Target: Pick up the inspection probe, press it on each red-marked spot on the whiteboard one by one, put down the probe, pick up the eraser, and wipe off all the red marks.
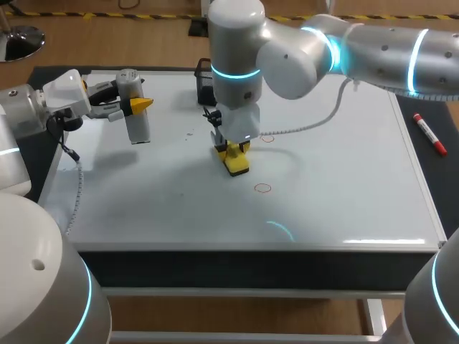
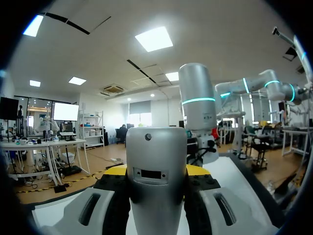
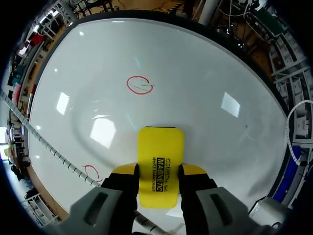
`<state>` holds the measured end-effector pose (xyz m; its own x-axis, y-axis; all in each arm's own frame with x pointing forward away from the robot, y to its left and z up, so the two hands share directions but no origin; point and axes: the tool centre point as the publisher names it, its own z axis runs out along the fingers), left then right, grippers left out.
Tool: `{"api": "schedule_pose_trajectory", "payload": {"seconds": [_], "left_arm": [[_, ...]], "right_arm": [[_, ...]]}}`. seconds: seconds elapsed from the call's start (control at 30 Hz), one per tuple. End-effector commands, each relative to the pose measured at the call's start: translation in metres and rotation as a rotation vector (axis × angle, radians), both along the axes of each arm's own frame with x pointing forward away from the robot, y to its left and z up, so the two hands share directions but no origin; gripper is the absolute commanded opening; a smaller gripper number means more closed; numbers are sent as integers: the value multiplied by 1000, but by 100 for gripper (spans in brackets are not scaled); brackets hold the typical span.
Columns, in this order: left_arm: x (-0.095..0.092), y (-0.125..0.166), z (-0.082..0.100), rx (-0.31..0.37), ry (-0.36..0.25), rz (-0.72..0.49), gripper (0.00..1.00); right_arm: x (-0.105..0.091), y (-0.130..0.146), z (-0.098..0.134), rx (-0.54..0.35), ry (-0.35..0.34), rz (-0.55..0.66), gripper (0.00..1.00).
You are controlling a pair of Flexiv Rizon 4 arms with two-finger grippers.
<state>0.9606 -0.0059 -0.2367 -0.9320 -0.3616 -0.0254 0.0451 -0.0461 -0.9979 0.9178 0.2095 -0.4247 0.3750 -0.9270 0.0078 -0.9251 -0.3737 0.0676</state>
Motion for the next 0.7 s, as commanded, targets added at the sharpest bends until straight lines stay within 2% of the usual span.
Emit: {"api": "schedule_pose_trajectory", "payload": {"seconds": [0.03, 0.4, 0.7], "left_arm": [[0, -1, 0, -3, -4, 3, 0], [0, -1, 0, -3, -4, 3, 0], [0, -1, 0, -3, -4, 3, 0]], "right_arm": [[6, -14, -5, -4, -1, -7, 0], [16, -31, -5, -18, -13, -36, 0], [36, -38, 36, 50, -62, -113, 0]]}}
